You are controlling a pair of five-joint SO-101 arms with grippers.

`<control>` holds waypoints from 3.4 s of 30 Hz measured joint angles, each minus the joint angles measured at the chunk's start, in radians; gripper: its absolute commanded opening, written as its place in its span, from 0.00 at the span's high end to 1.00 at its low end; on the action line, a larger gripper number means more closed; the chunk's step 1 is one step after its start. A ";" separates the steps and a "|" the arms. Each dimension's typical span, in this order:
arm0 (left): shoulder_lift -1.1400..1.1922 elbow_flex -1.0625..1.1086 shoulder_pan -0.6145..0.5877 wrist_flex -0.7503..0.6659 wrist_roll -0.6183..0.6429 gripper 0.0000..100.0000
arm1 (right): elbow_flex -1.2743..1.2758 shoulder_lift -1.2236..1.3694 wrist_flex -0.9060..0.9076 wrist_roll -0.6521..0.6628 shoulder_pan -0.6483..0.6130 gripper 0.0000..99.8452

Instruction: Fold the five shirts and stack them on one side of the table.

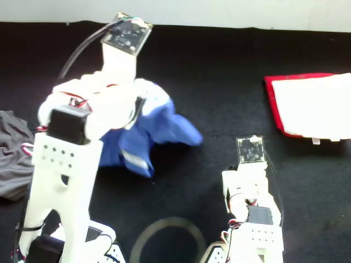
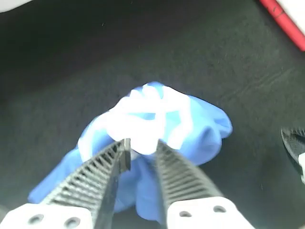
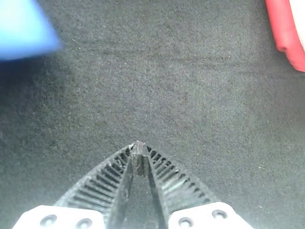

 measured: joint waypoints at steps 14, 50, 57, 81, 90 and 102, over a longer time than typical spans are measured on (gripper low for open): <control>-0.031 0.029 -0.471 0.138 -0.055 0.77 | 0.000 0.000 0.020 0.000 -0.003 0.99; 0.350 0.195 -1.292 0.089 -0.189 0.77 | -1.534 1.275 0.735 -0.066 -0.947 0.92; 0.717 -0.132 -1.338 0.318 -0.137 0.77 | -1.706 1.579 0.735 -0.066 -1.020 0.79; 0.799 -0.293 -1.185 0.402 -0.115 0.77 | -2.078 1.686 0.888 -0.066 -0.379 0.99; 0.799 -0.293 -1.120 0.405 -0.063 0.77 | -2.114 1.677 0.870 -0.066 -0.201 0.84; 0.799 -0.293 -1.097 0.405 -0.061 0.77 | -2.298 1.674 0.948 -0.068 -0.296 0.76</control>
